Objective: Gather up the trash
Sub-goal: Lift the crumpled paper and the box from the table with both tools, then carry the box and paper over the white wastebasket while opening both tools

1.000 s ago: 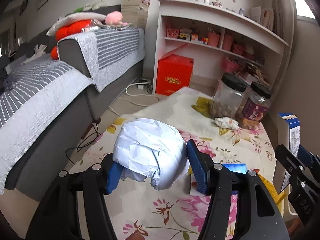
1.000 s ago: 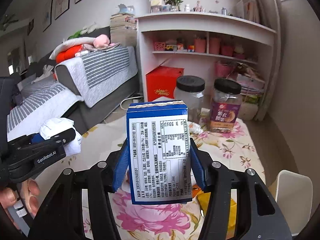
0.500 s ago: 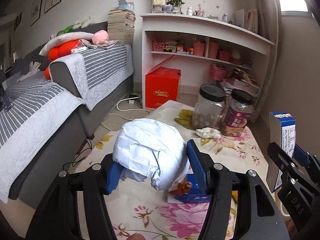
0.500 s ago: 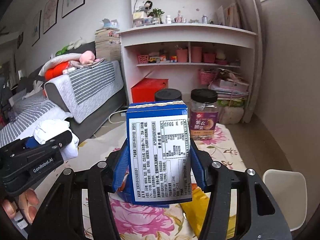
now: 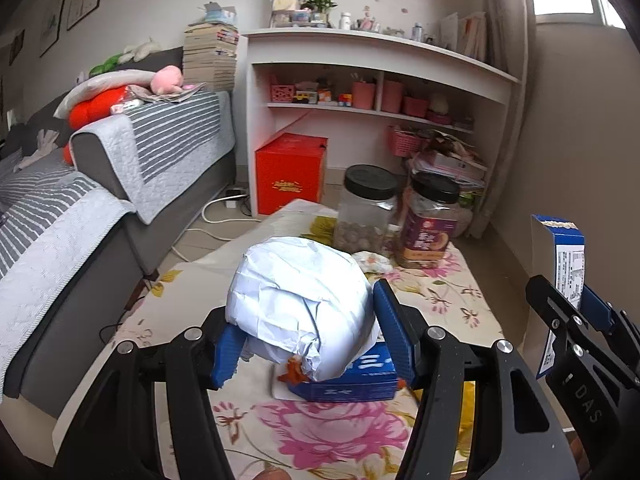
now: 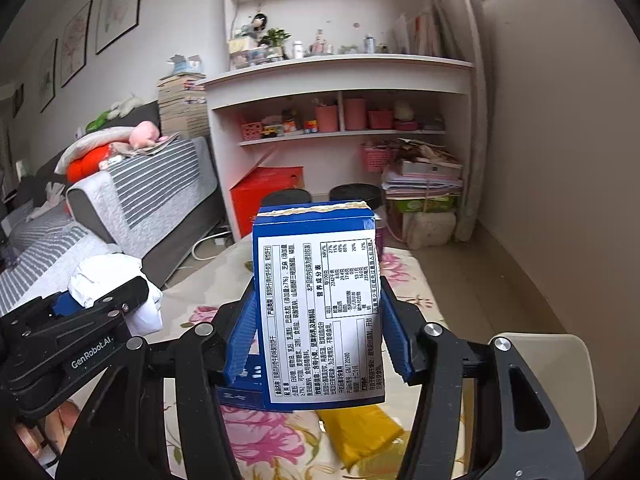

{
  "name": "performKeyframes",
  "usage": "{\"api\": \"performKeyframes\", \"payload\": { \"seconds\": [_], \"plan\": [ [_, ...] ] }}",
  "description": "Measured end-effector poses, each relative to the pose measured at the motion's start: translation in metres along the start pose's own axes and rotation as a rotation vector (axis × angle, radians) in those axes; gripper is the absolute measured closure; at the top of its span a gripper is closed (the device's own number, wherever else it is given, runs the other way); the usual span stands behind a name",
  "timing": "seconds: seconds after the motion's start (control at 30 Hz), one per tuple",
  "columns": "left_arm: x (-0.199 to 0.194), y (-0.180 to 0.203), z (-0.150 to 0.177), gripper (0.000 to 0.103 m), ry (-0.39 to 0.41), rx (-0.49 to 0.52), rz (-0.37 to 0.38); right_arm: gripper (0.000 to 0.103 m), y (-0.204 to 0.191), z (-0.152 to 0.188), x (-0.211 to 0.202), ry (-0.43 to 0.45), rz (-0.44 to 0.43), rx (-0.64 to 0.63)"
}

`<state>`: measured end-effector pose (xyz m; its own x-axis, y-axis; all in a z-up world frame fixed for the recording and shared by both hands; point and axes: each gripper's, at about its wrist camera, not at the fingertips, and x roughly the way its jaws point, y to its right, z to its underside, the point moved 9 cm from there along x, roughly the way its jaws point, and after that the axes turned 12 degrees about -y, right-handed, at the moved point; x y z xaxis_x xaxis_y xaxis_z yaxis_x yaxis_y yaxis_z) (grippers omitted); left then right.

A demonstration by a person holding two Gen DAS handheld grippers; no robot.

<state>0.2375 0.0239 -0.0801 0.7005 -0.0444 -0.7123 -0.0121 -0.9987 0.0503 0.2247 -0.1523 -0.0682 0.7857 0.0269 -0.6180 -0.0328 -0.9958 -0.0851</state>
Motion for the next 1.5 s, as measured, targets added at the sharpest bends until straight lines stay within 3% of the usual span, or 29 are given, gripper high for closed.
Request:
{"api": "performKeyframes", "payload": {
  "seconds": [0.6,1.1,1.17,1.23,1.3,1.5],
  "plan": [
    [0.009,0.071,0.007,0.043,-0.032,0.078,0.074,0.050,0.086,0.010,-0.012,-0.019,0.129,0.133],
    [0.015,0.139,0.015,0.043,-0.058,0.166,0.142,0.048,0.203,0.034,-0.032,-0.050,0.325,0.354],
    [0.015,0.152,0.016,0.043,-0.060,0.183,0.154,0.038,0.215,0.039,-0.038,-0.050,0.362,0.373],
    [0.015,0.165,0.018,0.043,-0.062,0.200,0.166,0.022,0.229,0.045,-0.045,-0.044,0.397,0.396],
    [0.015,0.182,0.022,0.043,-0.068,0.221,0.180,0.013,0.244,0.051,-0.053,-0.043,0.434,0.425],
    [0.017,0.237,0.039,0.043,-0.113,0.288,0.246,0.007,0.284,0.069,-0.077,-0.042,0.532,0.535]
  ]
}}
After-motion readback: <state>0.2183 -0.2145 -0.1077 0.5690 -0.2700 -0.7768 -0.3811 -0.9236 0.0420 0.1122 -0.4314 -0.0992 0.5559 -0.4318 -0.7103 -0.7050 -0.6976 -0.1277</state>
